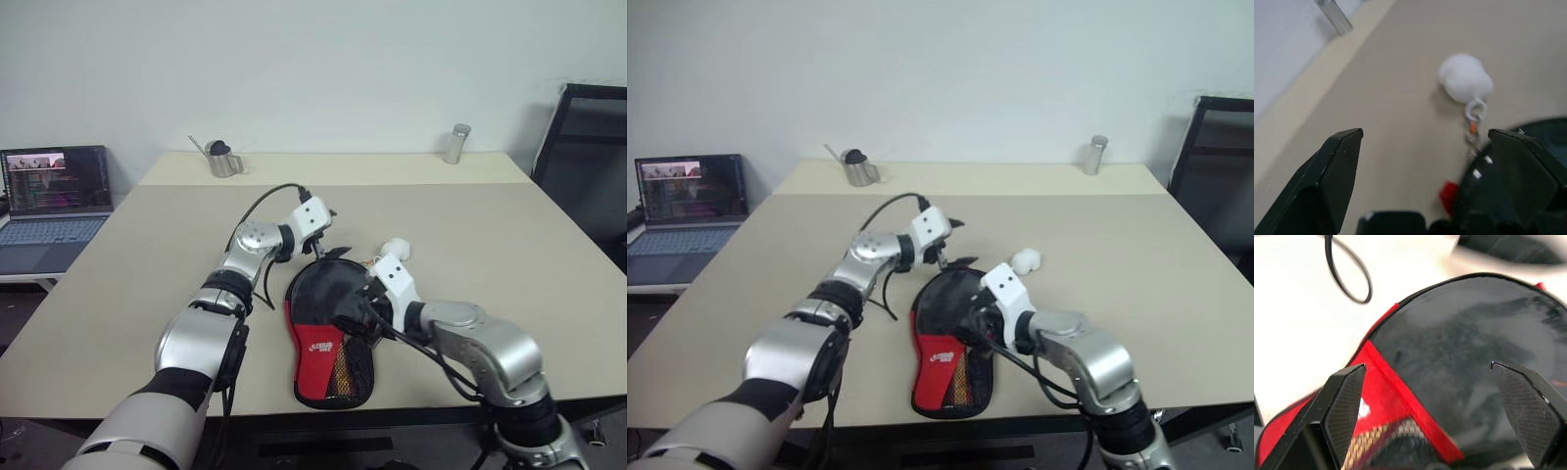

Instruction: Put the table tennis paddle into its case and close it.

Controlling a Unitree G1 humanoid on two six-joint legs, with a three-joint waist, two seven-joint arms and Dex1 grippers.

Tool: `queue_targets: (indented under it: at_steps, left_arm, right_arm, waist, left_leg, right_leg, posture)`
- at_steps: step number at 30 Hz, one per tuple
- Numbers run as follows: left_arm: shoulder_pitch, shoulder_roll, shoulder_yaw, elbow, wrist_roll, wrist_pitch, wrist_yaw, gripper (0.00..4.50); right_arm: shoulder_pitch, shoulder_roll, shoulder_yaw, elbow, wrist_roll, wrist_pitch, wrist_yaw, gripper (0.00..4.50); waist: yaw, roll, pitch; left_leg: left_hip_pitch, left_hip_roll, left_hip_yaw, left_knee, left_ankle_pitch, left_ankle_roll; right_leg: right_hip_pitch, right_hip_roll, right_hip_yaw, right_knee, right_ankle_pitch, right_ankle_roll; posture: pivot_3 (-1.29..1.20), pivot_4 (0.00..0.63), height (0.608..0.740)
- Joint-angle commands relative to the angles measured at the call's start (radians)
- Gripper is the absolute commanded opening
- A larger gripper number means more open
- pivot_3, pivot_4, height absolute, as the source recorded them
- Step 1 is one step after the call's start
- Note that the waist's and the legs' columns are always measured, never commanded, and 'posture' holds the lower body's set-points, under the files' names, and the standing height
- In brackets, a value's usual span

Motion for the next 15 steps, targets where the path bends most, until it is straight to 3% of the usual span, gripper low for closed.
queue_targets:
  at_steps: [1,4,8,15]
  left_arm:
    - [0.007,0.005,0.031,-0.077,-0.059,0.031,-0.065,4.47]
    - [0.048,0.005,0.027,-0.112,-0.079,0.061,-0.110,4.47]
    - [0.106,0.003,0.021,-0.176,-0.112,0.118,-0.189,4.47]
    - [0.178,0.028,-0.004,-0.287,-0.153,0.230,-0.364,4.47]
  right_arm:
    - [-0.042,-0.092,-0.059,-0.052,0.036,-0.021,0.048,4.50]
    - [-0.069,-0.250,-0.072,-0.004,0.013,-0.109,0.112,4.50]
    - [-0.090,-0.372,-0.048,0.098,-0.027,-0.235,0.165,4.50]
    - [-0.197,-0.359,0.063,0.387,-0.150,-0.493,0.208,4.50]
  waist:
    - [0.000,-0.001,0.001]
    - [0.002,-0.001,0.001]
    - [0.001,-0.001,0.001]
    - [-0.004,-0.002,0.002]
  left_leg:
    - [0.000,0.000,0.000,0.000,0.000,0.000]
    - [-0.001,0.000,0.000,0.000,0.000,0.000]
    - [-0.001,-0.001,0.001,-0.001,-0.001,0.001]
    - [0.000,-0.001,0.002,0.000,-0.001,0.001]
  right_leg:
    - [0.000,0.000,0.000,0.000,0.000,0.000]
    - [0.000,0.000,0.000,-0.001,0.000,0.000]
    - [0.000,0.000,0.000,-0.002,0.000,0.000]
    - [-0.001,0.002,0.000,-0.001,0.000,0.000]
  posture:
    - [0.00,0.150,0.740]
    - [0.00,0.150,0.740]
    - [0.00,0.150,0.740]
    - [0.00,0.150,0.740]
